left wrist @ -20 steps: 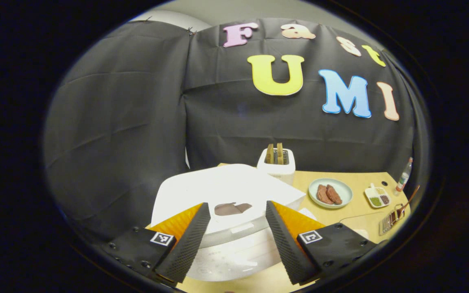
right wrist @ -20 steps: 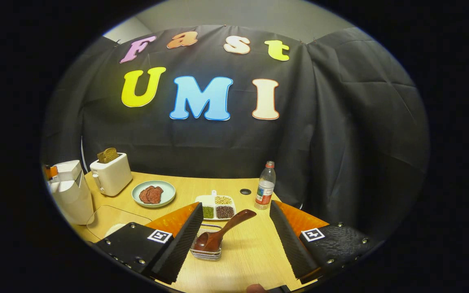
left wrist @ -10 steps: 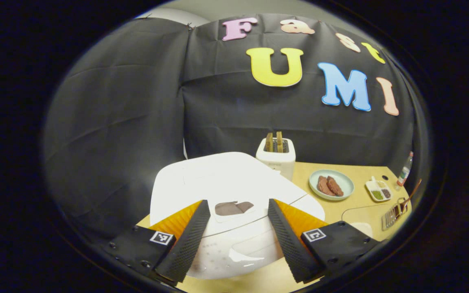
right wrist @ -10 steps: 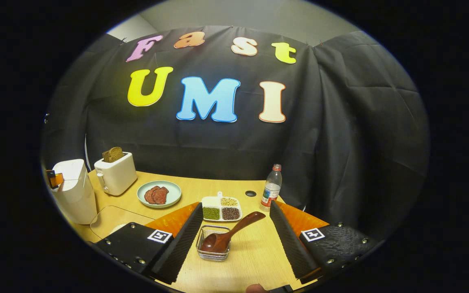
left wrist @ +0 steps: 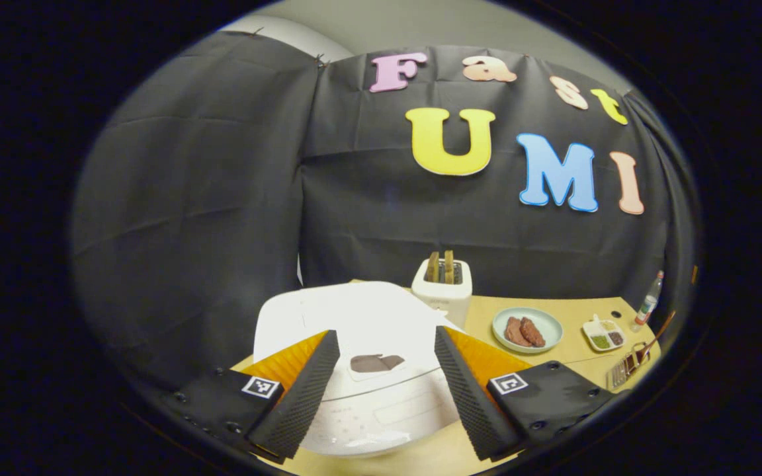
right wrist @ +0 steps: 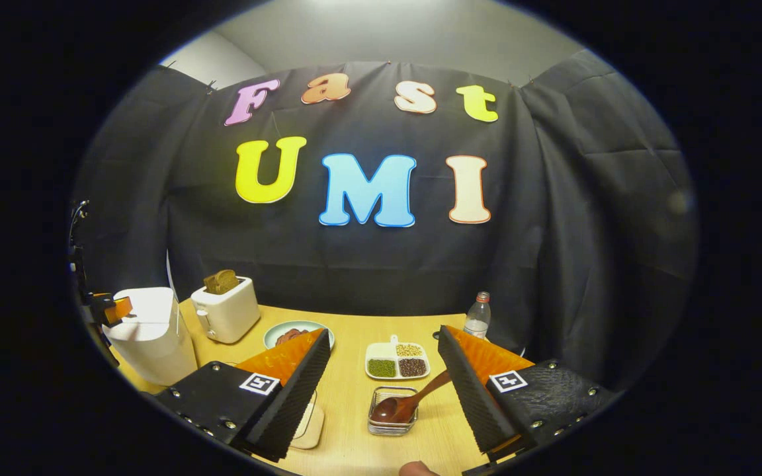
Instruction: Close the left gripper, press the button to open the rice cooker; take a wooden spoon from the chopstick holder with the right hand, scoop a spoonful of rice and pour it into the rice cooker, then put the wooden spoon back into the chopstick holder.
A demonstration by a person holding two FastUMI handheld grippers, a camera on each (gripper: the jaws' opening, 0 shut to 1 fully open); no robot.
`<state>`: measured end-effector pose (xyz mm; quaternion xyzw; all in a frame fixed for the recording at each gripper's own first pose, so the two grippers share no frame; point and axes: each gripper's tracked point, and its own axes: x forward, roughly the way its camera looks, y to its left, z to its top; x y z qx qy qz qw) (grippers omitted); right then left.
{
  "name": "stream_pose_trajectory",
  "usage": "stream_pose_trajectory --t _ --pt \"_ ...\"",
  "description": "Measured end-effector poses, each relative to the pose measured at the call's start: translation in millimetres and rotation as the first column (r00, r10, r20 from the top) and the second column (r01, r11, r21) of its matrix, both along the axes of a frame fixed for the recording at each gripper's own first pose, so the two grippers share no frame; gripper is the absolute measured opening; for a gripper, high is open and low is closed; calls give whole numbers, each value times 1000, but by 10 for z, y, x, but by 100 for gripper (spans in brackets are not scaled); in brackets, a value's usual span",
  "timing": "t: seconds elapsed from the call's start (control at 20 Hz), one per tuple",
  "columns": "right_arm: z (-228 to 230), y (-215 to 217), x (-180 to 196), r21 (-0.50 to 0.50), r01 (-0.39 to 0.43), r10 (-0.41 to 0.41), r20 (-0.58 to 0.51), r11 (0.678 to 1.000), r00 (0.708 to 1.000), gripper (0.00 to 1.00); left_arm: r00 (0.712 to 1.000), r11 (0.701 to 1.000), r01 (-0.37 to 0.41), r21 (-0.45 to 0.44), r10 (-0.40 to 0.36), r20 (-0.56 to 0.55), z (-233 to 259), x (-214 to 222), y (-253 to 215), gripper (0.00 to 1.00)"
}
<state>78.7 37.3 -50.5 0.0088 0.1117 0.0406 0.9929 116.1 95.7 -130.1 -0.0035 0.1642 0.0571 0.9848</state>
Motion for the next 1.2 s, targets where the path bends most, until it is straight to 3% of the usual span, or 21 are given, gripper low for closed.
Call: stream_pose_trajectory --t 0.3,0.4,0.55,0.65,0.75,0.85,0.9,1.05,1.1,1.2 --pt "274 209 -117 27 -54 52 79 998 996 100 982 992 109 60 -116 149 774 -269 -431 99" --pt "339 292 -180 47 -77 72 102 996 992 100 974 990 132 52 -139 181 908 -384 -586 95" --pt "390 331 -279 53 -84 76 133 995 988 100 958 984 174 44 -180 224 1022 -555 -836 100" --pt "411 356 -342 52 -85 76 150 995 986 100 948 978 204 49 -210 240 1051 -628 -971 95" --pt "413 398 -394 64 -92 82 151 994 985 99 941 972 230 54 -236 242 1043 -690 -1076 100" --pt "436 399 -425 60 -88 77 160 994 984 100 937 971 234 53 -240 254 1096 -711 -1120 96" --pt "449 387 -431 53 -81 71 167 995 983 100 936 972 230 52 -236 261 1132 -714 -1123 99" --pt "520 431 -475 45 -84 74 188 995 979 100 936 975 218 43 -221 273 1179 -734 -1095 95" --pt "533 437 -480 44 -85 75 193 995 978 100 936 976 215 40 -217 275 1192 -737 -1090 99" --pt "562 437 -494 47 -87 76 199 995 977 99 936 978 207 40 -210 282 1235 -751 -1047 95"
